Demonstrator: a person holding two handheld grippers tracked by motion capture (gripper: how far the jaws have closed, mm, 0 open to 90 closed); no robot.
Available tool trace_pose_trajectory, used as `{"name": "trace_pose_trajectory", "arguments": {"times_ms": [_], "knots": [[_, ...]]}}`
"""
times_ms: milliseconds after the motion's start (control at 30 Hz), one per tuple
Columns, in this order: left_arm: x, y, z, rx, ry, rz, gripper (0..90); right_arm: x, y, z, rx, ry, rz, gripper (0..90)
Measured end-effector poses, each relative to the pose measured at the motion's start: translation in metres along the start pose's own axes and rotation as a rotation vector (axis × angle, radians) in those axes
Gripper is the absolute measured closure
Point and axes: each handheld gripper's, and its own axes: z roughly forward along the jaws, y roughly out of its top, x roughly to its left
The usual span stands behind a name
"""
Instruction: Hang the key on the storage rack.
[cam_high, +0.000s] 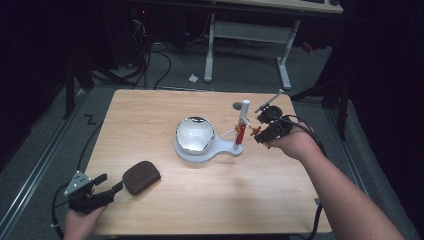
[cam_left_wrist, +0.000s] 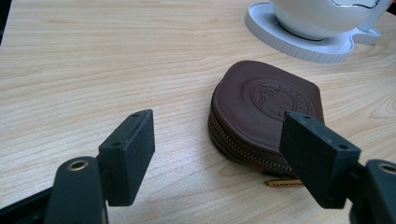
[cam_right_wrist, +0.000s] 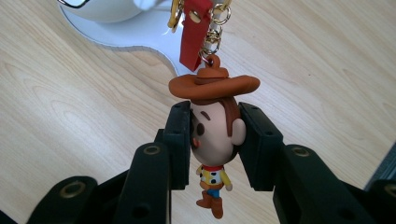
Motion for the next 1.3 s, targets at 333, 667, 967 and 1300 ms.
{"name": "trace_pose_trajectory", "arguments": {"times_ms": [333, 667, 967, 1300], "knots": [[0.0, 0.0, 0.0, 0.001, -0.001, 0.001, 26.9, -0.001, -0.003, 0.029, -0.021, 0.035, 0.03, 66.6], [0.001, 0.0, 0.0, 0.005, -0.001, 0.002, 27.0, -0.003, -0.004, 0.048, -0.065, 0.053, 0.071, 66.5], [0.0, 0.0, 0.001, 0.008, -0.001, 0.005, 27.0, -0.001, -0.003, 0.049, -0.063, 0.046, 0.08, 62.8], [-0.001, 0.0, 0.002, 0.012, -0.002, 0.009, 27.0, 0.001, -0.01, 0.039, -0.077, 0.049, 0.079, 62.1]]}}
